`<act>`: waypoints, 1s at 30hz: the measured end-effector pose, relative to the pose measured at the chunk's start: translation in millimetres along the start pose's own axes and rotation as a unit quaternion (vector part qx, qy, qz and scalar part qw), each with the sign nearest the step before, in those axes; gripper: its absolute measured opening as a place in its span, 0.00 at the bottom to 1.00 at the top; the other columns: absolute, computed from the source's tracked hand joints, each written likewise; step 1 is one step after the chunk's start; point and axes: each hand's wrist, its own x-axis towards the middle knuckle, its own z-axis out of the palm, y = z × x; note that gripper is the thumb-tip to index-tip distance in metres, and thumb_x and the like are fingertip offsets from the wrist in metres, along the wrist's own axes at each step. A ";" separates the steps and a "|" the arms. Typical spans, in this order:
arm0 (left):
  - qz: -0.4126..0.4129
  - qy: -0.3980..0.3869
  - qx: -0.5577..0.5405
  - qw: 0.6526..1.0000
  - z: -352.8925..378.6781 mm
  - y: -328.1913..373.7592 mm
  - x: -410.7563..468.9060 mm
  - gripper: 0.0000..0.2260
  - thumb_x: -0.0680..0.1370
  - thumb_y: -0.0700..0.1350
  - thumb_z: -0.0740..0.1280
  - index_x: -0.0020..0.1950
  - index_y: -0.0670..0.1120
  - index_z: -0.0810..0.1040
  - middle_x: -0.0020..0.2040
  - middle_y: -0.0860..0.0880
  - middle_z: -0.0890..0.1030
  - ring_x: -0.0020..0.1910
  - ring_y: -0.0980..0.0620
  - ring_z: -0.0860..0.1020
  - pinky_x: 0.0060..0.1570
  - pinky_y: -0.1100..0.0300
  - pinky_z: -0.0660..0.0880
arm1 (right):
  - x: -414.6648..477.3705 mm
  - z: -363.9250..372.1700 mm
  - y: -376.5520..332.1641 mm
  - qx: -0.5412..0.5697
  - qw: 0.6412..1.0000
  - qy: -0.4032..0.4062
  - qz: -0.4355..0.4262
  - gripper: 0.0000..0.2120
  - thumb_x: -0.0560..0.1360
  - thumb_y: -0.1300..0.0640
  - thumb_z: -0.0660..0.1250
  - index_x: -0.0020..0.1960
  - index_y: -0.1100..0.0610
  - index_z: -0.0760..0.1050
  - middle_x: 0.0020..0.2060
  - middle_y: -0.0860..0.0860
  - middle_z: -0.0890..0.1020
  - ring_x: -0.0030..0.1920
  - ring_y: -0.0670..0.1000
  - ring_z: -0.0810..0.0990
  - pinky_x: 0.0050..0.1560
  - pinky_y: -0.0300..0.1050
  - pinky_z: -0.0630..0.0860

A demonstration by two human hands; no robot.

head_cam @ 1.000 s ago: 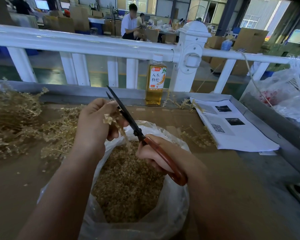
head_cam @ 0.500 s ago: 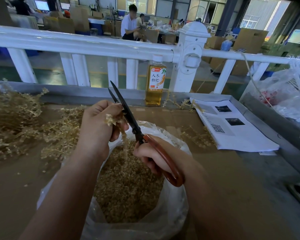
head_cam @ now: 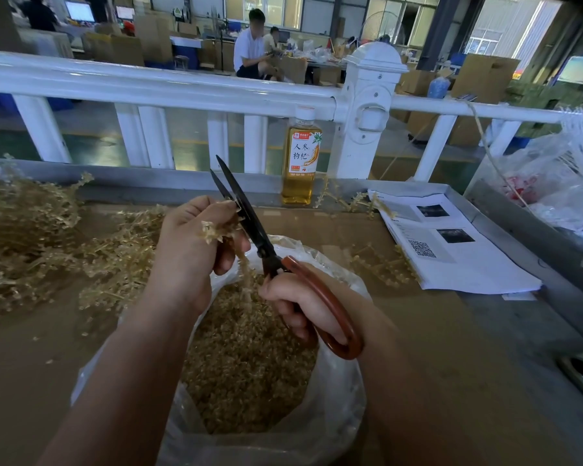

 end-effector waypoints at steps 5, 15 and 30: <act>-0.003 0.006 0.002 1.000 0.1 -1.4 -0.2 0.14 0.78 0.37 0.60 0.32 0.43 0.72 0.20 0.48 0.73 0.15 0.55 0.63 0.16 0.69 0.58 | 1.7 0.9 1.6 0.006 1.000 0.012 0.001 0.12 0.78 0.63 0.59 0.36 0.56 0.63 0.30 0.52 0.64 0.28 0.49 0.63 0.32 0.40 0.60; 0.001 0.020 0.013 1.000 0.6 -1.1 -1.1 0.13 0.78 0.37 0.59 0.33 0.42 0.71 0.19 0.48 0.73 0.15 0.56 0.63 0.16 0.69 0.57 | 6.1 1.4 2.4 -0.007 1.000 0.012 -0.003 0.13 0.78 0.61 0.59 0.36 0.54 0.63 0.31 0.48 0.64 0.29 0.43 0.67 0.33 0.36 0.64; 0.005 0.013 0.014 1.000 -0.6 -2.4 -0.2 0.13 0.78 0.37 0.59 0.33 0.42 0.70 0.19 0.48 0.73 0.15 0.55 0.63 0.16 0.69 0.57 | 10.8 3.7 8.1 -0.008 0.999 0.030 0.008 0.14 0.76 0.58 0.62 0.33 0.53 0.65 0.26 0.49 0.69 0.25 0.44 0.67 0.30 0.39 0.64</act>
